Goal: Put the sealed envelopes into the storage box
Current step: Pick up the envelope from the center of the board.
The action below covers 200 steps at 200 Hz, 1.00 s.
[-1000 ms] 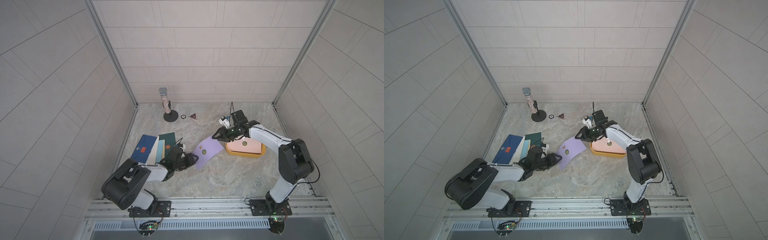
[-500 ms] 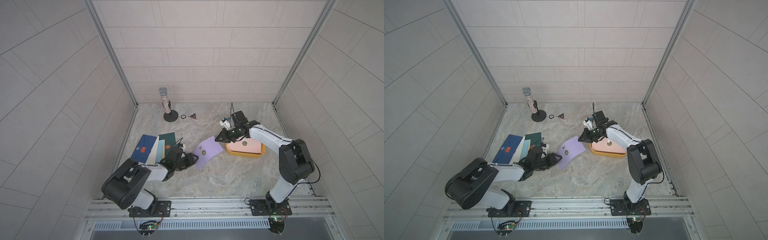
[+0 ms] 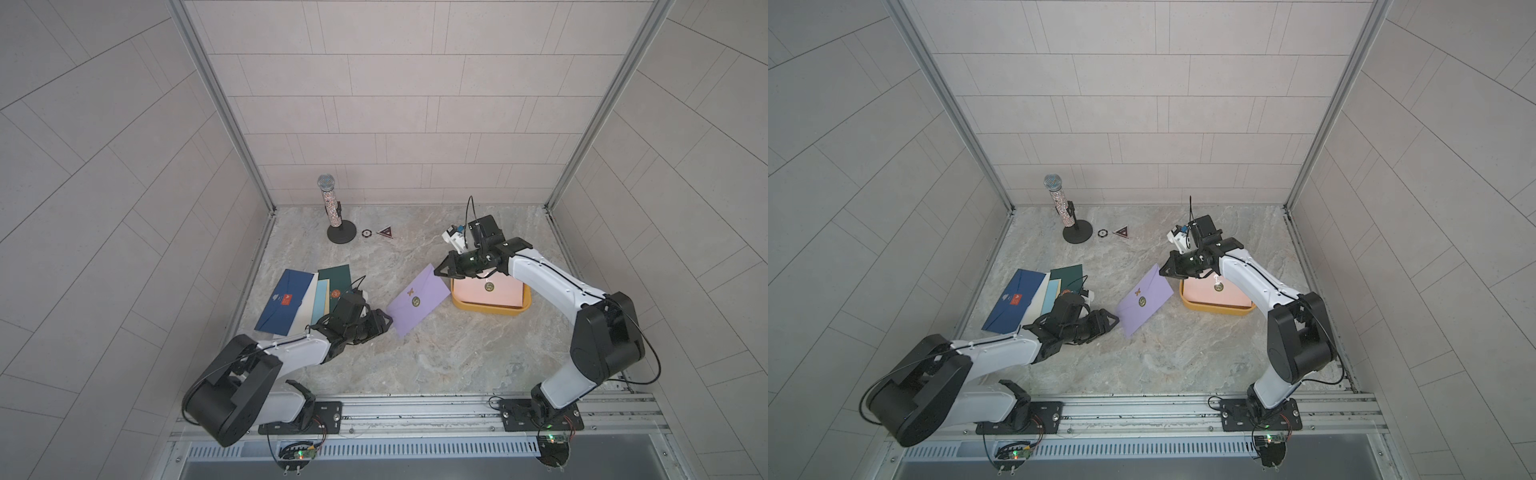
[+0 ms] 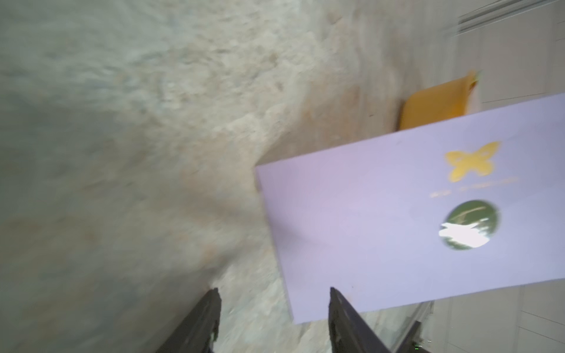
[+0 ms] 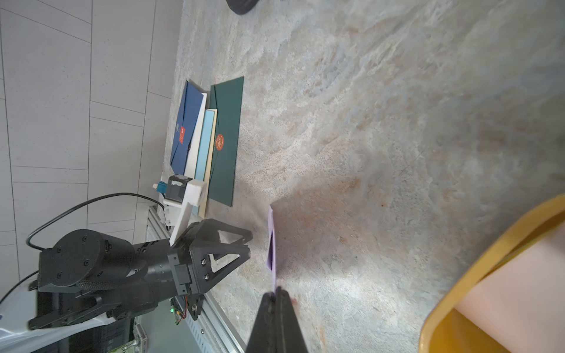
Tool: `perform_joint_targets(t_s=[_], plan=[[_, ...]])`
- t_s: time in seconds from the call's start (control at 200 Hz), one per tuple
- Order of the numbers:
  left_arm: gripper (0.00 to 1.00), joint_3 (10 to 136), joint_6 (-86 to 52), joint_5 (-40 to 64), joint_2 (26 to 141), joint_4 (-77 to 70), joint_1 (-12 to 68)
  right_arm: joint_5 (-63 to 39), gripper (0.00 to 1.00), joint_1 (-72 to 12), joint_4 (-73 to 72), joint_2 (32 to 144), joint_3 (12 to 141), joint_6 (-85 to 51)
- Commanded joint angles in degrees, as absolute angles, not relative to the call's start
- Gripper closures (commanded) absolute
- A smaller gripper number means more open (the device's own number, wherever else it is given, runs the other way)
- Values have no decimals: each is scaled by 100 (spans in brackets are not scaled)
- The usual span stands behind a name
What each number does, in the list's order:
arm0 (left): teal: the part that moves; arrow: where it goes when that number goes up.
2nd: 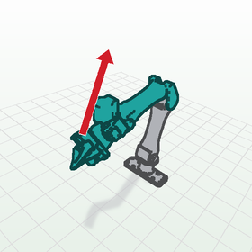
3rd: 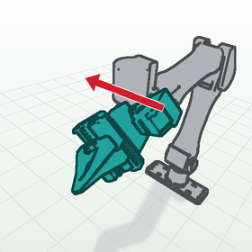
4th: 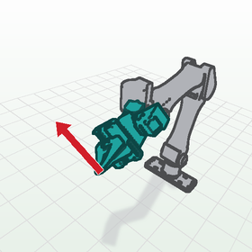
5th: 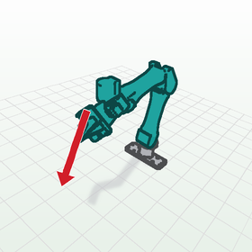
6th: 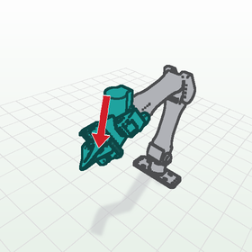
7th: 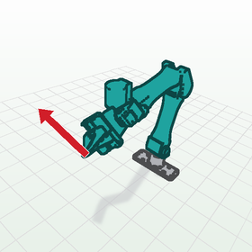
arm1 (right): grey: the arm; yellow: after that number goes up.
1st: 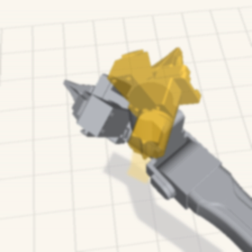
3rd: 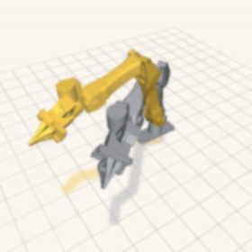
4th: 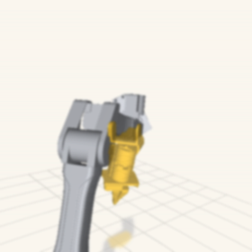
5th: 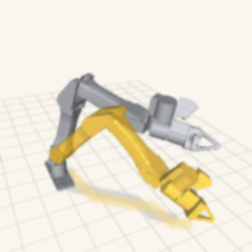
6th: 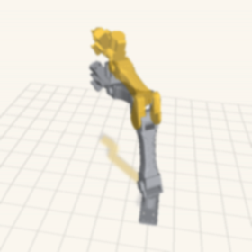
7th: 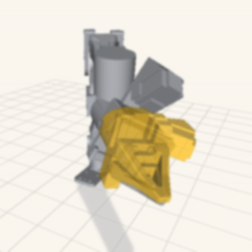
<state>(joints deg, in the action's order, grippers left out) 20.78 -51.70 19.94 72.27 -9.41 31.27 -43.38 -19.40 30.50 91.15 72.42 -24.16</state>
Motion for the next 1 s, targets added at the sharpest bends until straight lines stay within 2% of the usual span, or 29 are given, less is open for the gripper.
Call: perform_joint_targets(t_s=[0.0,0.14,0.225,0.44,0.605,0.81,0.996], plan=[[37,2617,-4447,1482,6311,1410,3112,-4168,100,-1951,3184,8837,7336,-1913],[37,3382,-3603,1326,5335,2300,3111,-4514,100,-1977,2886,8642,7180,-1803],[37,3733,-2879,1690,5024,2347,3120,-4737,100,-2025,2653,8441,7042,-1718],[37,4357,-611,3060,4768,2645,3122,-5565,100,-2303,1577,7764,6415,-1448],[36,4781,743,3105,4789,3311,3118,-6142,100,-2501,777,7197,5904,-1240],[36,5170,1117,3246,5173,3810,3125,-6738,100,-2642,12,6815,5514,-1248],[38,5220,1086,3650,5172,3863,3120,-6965,100,-2679,-110,6750,5402,-1152]])
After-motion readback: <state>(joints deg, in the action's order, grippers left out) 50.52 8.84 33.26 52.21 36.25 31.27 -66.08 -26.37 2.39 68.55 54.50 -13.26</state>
